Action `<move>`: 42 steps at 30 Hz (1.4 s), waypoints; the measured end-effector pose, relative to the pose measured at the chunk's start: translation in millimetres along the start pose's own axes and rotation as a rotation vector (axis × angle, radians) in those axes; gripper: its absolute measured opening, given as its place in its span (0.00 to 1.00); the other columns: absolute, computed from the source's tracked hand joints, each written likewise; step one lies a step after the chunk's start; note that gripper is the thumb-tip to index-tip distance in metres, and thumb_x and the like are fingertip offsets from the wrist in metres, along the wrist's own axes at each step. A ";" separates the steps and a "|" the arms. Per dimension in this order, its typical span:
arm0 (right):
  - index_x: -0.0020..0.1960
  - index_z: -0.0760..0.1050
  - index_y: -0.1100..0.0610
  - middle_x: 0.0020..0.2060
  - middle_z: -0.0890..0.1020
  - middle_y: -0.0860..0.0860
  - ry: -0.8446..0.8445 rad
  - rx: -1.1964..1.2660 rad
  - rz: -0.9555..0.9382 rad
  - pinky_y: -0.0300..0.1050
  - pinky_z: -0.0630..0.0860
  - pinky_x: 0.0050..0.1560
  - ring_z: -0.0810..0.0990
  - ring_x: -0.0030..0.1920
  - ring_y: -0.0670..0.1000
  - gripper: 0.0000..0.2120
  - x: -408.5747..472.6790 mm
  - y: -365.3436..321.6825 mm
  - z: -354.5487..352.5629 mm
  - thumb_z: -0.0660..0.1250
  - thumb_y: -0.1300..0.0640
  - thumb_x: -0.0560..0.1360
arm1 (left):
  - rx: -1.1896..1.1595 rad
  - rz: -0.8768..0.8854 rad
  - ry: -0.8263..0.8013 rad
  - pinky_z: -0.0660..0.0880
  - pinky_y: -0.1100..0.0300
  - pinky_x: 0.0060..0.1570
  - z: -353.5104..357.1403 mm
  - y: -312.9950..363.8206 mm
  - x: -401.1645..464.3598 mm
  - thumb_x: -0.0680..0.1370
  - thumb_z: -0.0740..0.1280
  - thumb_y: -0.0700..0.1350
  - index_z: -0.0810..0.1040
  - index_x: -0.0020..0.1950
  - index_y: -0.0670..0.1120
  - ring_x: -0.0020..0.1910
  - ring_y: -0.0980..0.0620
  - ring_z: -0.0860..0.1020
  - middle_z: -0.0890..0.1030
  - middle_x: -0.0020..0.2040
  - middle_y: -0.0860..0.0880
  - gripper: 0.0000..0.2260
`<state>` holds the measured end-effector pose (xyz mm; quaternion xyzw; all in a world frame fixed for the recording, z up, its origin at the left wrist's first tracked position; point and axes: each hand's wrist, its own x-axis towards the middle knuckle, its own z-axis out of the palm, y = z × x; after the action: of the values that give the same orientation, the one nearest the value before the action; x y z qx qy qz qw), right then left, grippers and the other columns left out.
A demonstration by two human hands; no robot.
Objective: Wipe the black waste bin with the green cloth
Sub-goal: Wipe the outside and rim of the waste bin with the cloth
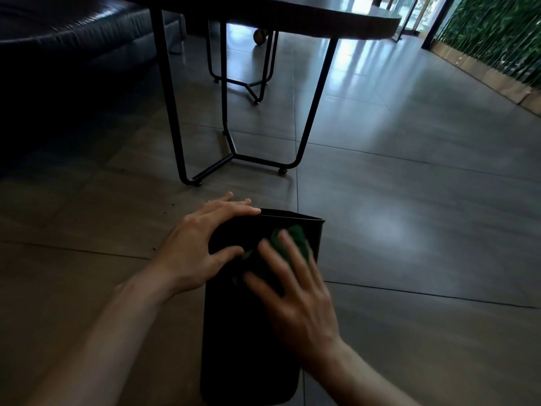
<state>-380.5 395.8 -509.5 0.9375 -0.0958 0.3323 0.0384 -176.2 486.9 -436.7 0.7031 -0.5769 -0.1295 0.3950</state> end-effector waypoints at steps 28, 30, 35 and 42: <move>0.67 0.74 0.49 0.74 0.71 0.58 -0.022 0.040 0.194 0.67 0.73 0.67 0.59 0.80 0.64 0.13 12.9 11.4 -24.1 0.64 0.51 0.82 | 0.017 -0.011 -0.009 0.64 0.48 0.75 0.9 6.5 -2.1 0.72 0.77 0.41 0.72 0.68 0.66 0.76 0.65 0.62 0.73 0.71 0.65 0.32; 0.66 0.75 0.49 0.74 0.71 0.58 -0.015 0.021 0.168 0.69 0.71 0.68 0.59 0.80 0.64 0.14 13.7 3.8 -14.3 0.66 0.50 0.82 | 0.022 -0.016 -0.002 0.64 0.48 0.75 -0.3 5.3 -2.6 0.71 0.77 0.40 0.73 0.68 0.66 0.76 0.64 0.62 0.73 0.71 0.65 0.32; 0.55 0.79 0.49 0.68 0.79 0.55 -0.167 -0.004 -0.197 0.66 0.71 0.70 0.65 0.78 0.63 0.03 -65.6 -27.0 -1.8 0.68 0.54 0.82 | 0.006 -0.017 0.008 0.62 0.54 0.76 -3.8 1.6 -5.5 0.71 0.77 0.39 0.74 0.67 0.64 0.76 0.65 0.62 0.74 0.70 0.64 0.31; 0.53 0.81 0.48 0.62 0.82 0.54 -0.186 0.096 -0.019 0.54 0.78 0.64 0.77 0.68 0.59 0.08 -81.0 -3.0 -41.0 0.63 0.55 0.84 | 0.004 -0.026 0.017 0.63 0.54 0.75 -5.8 0.3 -8.6 0.71 0.77 0.40 0.73 0.68 0.64 0.76 0.64 0.64 0.75 0.70 0.63 0.31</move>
<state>-466.7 416.8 -528.8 0.9659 -0.0740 0.2478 -0.0122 -175.4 497.1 -435.0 0.7125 -0.5646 -0.1273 0.3967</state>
